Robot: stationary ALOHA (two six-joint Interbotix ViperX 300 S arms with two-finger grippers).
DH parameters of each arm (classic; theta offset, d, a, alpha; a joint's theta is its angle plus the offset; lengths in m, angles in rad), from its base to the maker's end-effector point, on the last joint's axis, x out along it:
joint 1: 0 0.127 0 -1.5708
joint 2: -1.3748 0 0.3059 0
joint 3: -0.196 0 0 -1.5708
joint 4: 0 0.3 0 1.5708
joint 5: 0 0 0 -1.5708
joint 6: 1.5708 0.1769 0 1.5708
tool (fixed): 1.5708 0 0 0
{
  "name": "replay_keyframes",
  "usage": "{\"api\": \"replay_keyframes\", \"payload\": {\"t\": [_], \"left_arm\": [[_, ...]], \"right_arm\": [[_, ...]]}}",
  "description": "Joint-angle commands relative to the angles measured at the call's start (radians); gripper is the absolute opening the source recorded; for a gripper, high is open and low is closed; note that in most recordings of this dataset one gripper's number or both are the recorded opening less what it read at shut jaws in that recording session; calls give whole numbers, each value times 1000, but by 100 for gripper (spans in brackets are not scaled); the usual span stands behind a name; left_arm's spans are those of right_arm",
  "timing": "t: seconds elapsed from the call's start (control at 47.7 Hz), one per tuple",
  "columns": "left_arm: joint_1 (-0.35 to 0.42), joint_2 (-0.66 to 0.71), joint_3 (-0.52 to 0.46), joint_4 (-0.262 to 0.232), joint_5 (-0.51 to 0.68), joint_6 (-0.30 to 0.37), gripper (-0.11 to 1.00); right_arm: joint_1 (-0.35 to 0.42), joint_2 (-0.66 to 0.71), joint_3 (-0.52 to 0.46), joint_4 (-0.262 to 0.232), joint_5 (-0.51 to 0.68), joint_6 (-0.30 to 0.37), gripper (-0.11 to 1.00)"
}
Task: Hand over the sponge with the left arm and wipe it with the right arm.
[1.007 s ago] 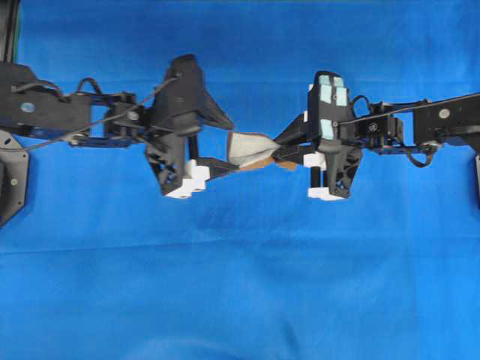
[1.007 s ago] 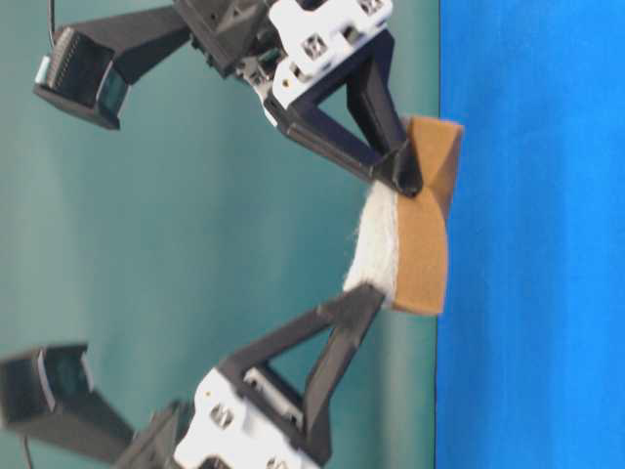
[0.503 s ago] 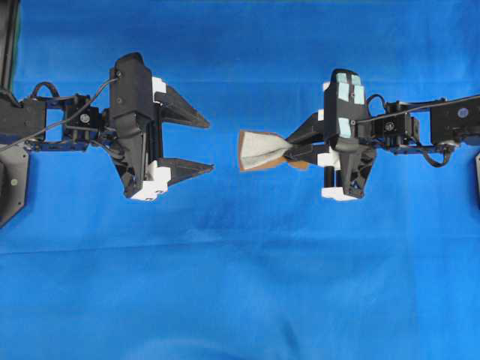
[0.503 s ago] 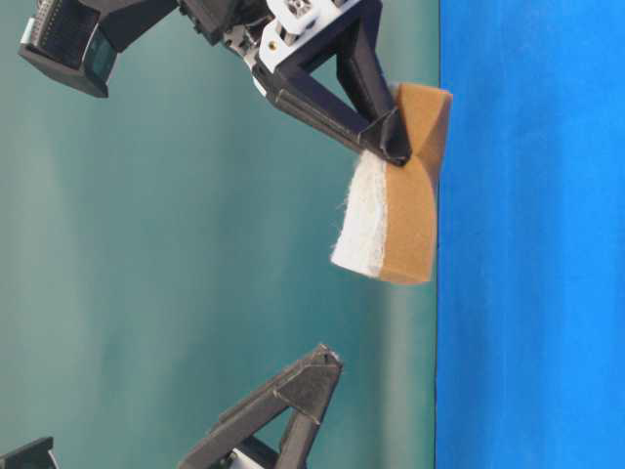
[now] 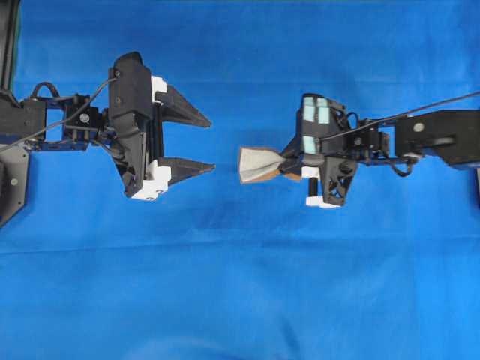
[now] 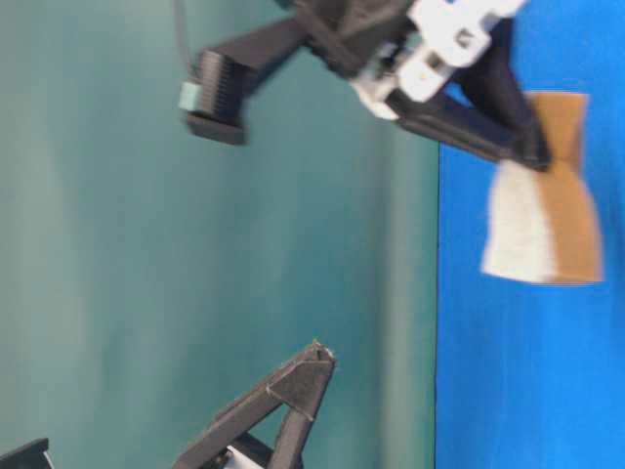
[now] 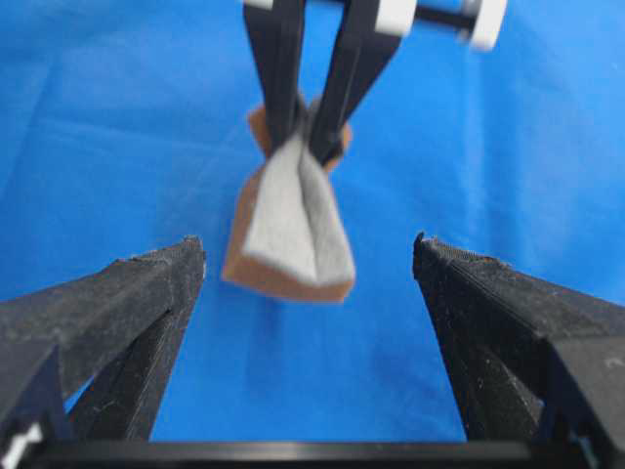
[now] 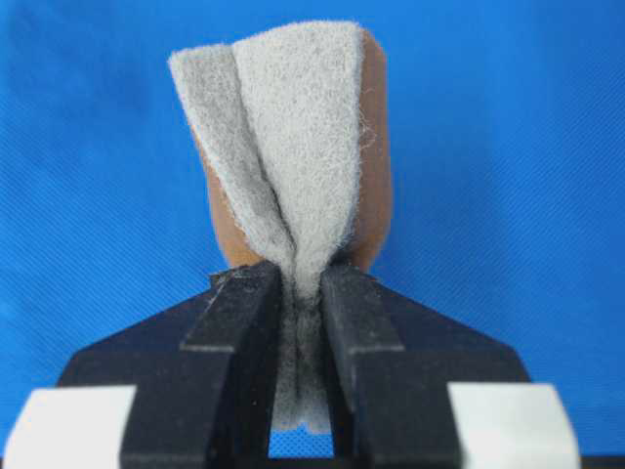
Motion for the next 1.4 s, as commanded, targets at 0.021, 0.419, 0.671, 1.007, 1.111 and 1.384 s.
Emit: {"api": "replay_keyframes", "payload": {"t": [0.021, 0.419, 0.671, 1.007, 1.111, 1.384], "left_arm": [[-3, -14, -12, 0, -12, 2, 86], [-3, -14, -12, 2, -14, 2, 86], [-3, -14, -14, 2, -14, 2, 86], [-3, -14, -14, 2, -14, 0, 85], [-3, -14, -12, 2, -14, 2, 86], [-3, -12, -14, 2, -14, 2, 86]], "right_arm": [[0, 48, -28, 15, -38, 3, 18], [-64, 98, -34, 23, -61, 0, 18], [-209, 98, -34, 12, -67, -12, 18], [-316, 98, -44, -11, -86, -17, 17], [-304, 98, -38, -9, -83, -9, 17], [-137, 98, -34, 37, -81, 3, 18]]}}
